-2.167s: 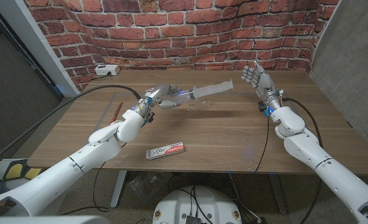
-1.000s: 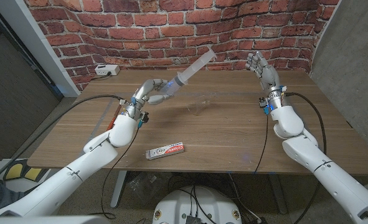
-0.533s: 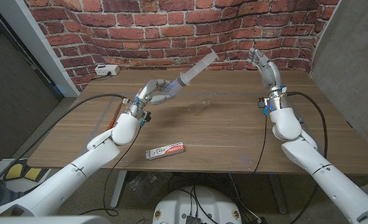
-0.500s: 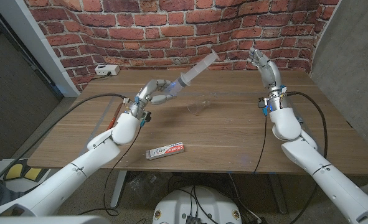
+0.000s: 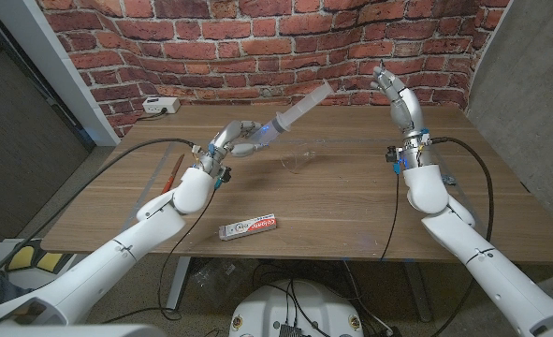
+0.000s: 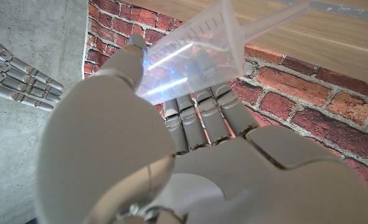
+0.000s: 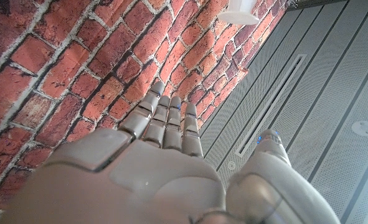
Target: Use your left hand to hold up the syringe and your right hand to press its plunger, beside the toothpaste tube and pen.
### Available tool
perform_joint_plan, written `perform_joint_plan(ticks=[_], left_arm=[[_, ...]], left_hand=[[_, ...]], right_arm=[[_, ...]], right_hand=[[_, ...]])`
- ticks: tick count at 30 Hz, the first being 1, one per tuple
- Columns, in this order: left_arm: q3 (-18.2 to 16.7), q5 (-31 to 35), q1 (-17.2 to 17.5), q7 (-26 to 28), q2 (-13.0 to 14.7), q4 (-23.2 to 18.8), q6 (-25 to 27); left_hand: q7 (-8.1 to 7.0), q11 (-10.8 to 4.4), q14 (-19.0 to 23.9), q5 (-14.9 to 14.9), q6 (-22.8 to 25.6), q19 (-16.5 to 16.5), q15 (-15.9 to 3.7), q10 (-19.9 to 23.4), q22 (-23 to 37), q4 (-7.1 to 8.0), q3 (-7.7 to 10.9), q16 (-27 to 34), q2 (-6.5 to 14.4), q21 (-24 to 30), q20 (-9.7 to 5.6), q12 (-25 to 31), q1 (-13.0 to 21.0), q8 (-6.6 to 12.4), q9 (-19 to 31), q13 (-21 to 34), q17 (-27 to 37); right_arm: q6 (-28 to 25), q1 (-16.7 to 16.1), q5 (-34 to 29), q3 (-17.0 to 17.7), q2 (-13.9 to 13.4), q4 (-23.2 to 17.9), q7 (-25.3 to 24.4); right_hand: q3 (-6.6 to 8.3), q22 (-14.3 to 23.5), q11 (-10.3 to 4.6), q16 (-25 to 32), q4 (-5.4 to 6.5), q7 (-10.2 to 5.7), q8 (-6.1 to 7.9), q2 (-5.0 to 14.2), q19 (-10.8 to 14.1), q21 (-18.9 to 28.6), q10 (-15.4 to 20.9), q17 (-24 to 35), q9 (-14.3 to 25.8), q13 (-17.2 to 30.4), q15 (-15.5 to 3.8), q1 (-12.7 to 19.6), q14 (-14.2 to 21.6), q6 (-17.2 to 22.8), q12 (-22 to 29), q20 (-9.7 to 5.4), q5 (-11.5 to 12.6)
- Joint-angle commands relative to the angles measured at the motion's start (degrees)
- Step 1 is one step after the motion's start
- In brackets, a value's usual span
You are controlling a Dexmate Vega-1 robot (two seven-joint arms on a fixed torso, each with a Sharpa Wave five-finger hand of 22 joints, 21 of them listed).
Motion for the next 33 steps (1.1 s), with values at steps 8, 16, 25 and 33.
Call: perform_joint_plan(ticks=[8, 16, 25, 33], left_arm=[[1.18, -0.14, -1.8, -0.21, -0.69, 1.27, -0.28], [1.38, 0.06, -1.83, -0.54, -0.35, 0.83, 0.36], [1.45, -0.05, -1.73, -0.85, -0.09, 0.42, 0.63], [1.56, -0.11, -1.74, -0.84, -0.08, 0.6, 0.07]], left_hand=[[-1.07, -4.5, 4.75, 0.3, 11.39, -0.02, -7.65, 5.32, 0.14, 2.43, 3.07, 0.3, 4.73, 0.12, 0.02, 0.06, 2.67, -0.03, 0.08, 0.27, 0.21], [-0.96, -4.47, 4.71, 0.32, 11.52, -0.06, -7.65, 5.3, 0.15, 2.38, 3.15, 0.25, 4.71, 0.12, 0.04, -0.03, 2.68, -0.15, 0.1, 0.28, 0.2], [-1.07, -4.4, 4.7, 0.33, 11.63, -0.02, -7.62, 5.4, 0.16, 2.38, 3.18, 0.23, 4.67, 0.14, 0.05, -0.06, 2.63, -0.25, 0.11, 0.3, 0.19], [-1.13, -4.57, 4.84, 0.39, 12.1, 0.08, -7.65, 5.7, 0.16, 2.23, 3.26, 0.24, 4.52, 0.19, 0.01, -0.01, 2.69, -0.21, 0.13, 0.3, 0.16]], right_arm=[[-2.03, -0.94, -9.46, 0.9, -2.26, -3.27, -1.61], [-3.93, -1.01, -11.27, 0.56, -3.94, -4.96, -1.3], [-4.31, -0.44, -12.74, -0.2, -5.11, -5.55, -1.34], [-4.97, 0.37, -12.53, -1.19, -5.75, -5.59, -0.63]], right_hand=[[0.03, 0.08, -1.1, 0.38, -0.19, -1.21, 0.79, -0.11, 1.49, 0.3, 2.45, -0.05, 0.07, 0.01, -0.95, 0.66, 2.5, 2.55, 0.66, 0.15, 0.31], [0.09, 0.11, -0.4, -0.21, 0.02, -1.43, 0.59, 0.27, 1.03, -0.07, 1.37, 0.0, 0.08, 0.0, -0.71, 0.56, 1.68, 2.79, -0.02, 0.31, 0.31], [0.22, 0.13, -1.03, -0.08, 0.18, -2.4, 0.67, 0.75, 1.72, -0.03, 3.15, 0.02, 0.09, 0.01, -1.44, 0.57, 2.68, 3.87, 0.4, 0.2, 0.29], [0.53, 0.14, -0.97, -0.15, 0.1, -2.79, 0.75, 1.28, 2.11, -0.07, 2.82, -0.02, 0.12, 0.01, -1.53, 0.98, 3.12, 4.87, 0.02, 0.11, 0.22]])
